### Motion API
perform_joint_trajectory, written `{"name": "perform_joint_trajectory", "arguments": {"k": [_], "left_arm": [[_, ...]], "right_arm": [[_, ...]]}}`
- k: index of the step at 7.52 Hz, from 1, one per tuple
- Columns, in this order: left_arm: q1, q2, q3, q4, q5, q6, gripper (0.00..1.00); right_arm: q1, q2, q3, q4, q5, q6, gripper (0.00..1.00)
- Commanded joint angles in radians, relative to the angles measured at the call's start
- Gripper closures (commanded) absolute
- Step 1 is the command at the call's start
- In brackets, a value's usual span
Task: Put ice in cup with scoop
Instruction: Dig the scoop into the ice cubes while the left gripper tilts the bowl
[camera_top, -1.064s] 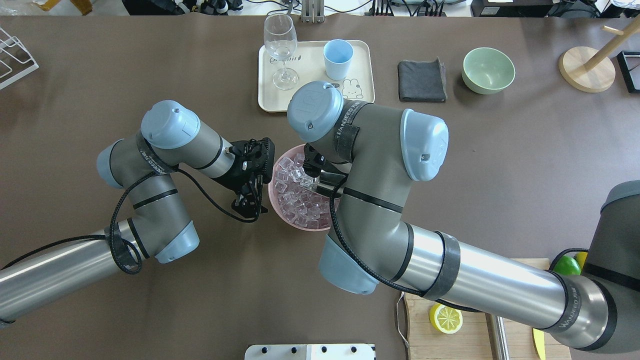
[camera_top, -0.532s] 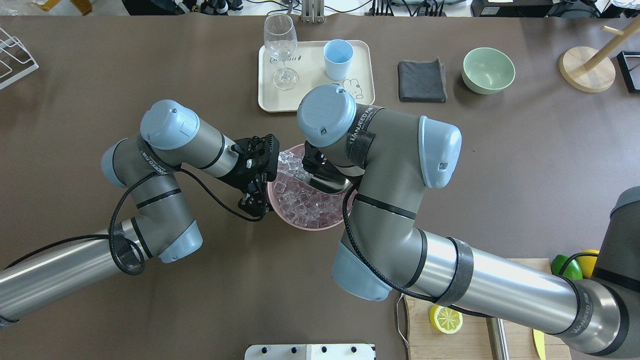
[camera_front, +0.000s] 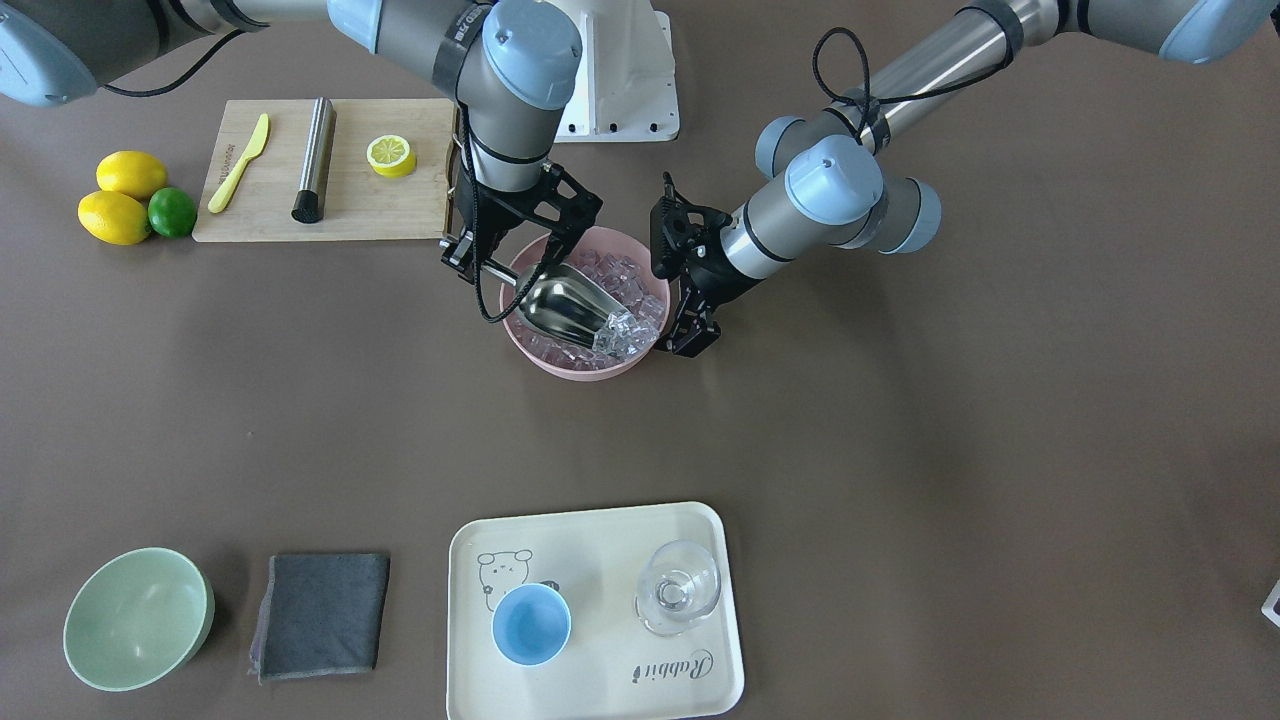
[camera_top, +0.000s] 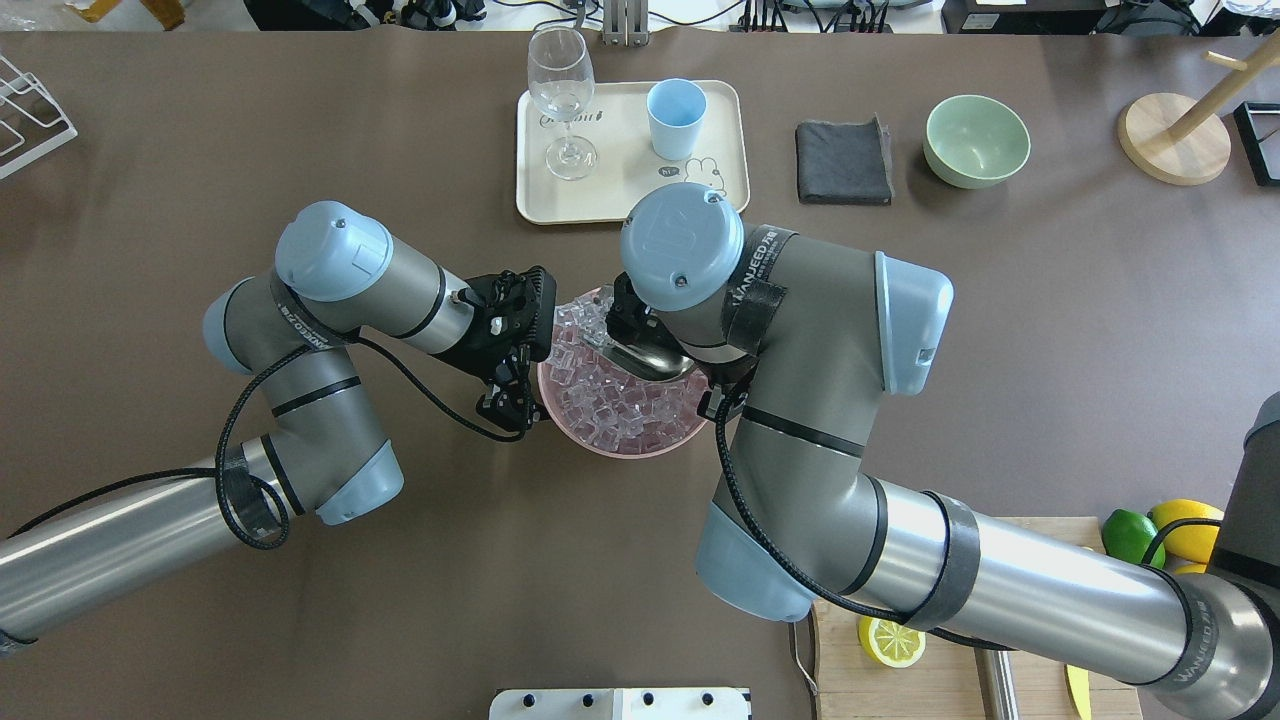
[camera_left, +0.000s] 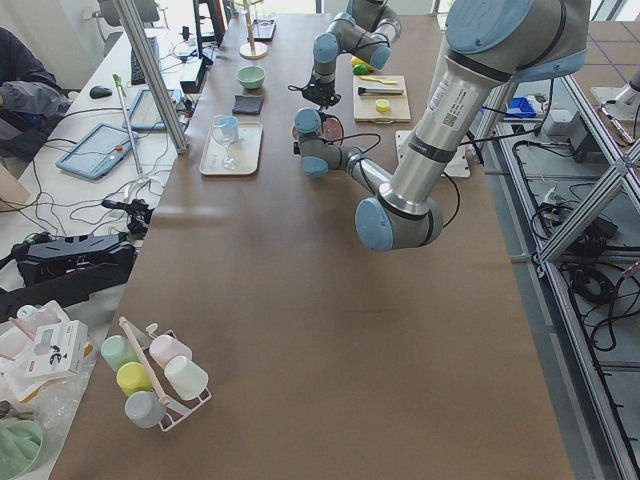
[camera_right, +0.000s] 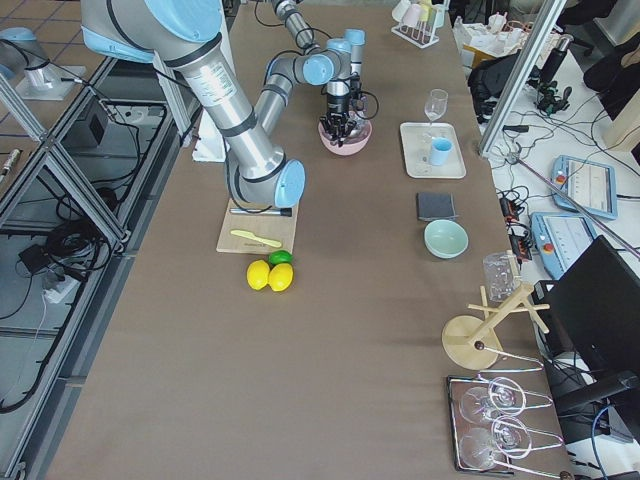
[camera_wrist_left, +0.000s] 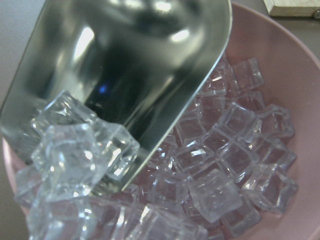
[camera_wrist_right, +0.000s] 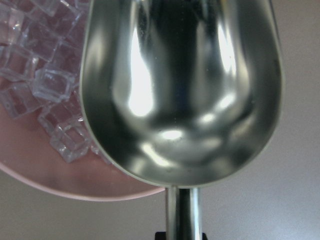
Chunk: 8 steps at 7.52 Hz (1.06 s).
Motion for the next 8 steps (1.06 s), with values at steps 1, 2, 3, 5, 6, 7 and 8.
{"name": "perform_joint_trajectory", "arguments": {"k": [1, 2, 3, 5, 6, 7, 8], "left_arm": [[0.001, 0.0, 0.001, -0.002, 0.003, -0.001, 0.02], [0.001, 0.0, 0.002, -0.002, 0.003, -0.001, 0.02], [0.001, 0.0, 0.002, -0.002, 0.003, -0.001, 0.02], [0.001, 0.0, 0.004, -0.002, 0.003, -0.001, 0.02], [0.001, 0.0, 0.004, -0.002, 0.003, -0.001, 0.02], [0.001, 0.0, 0.004, -0.001, 0.003, -0.001, 0.02], [0.001, 0.0, 0.004, -0.002, 0.003, 0.001, 0.02]], "right_arm": [[0.0, -0.047, 0.075, 0.068, -0.001, 0.049, 1.0], [0.0, -0.055, 0.081, 0.112, -0.001, 0.097, 1.0], [-0.002, -0.066, 0.093, 0.145, -0.001, 0.12, 1.0], [0.0, -0.098, 0.109, 0.226, -0.002, 0.178, 1.0], [0.0, -0.139, 0.145, 0.24, -0.005, 0.178, 1.0], [0.0, -0.185, 0.2, 0.243, -0.008, 0.178, 1.0], [0.008, -0.24, 0.242, 0.295, -0.008, 0.184, 1.0]]}}
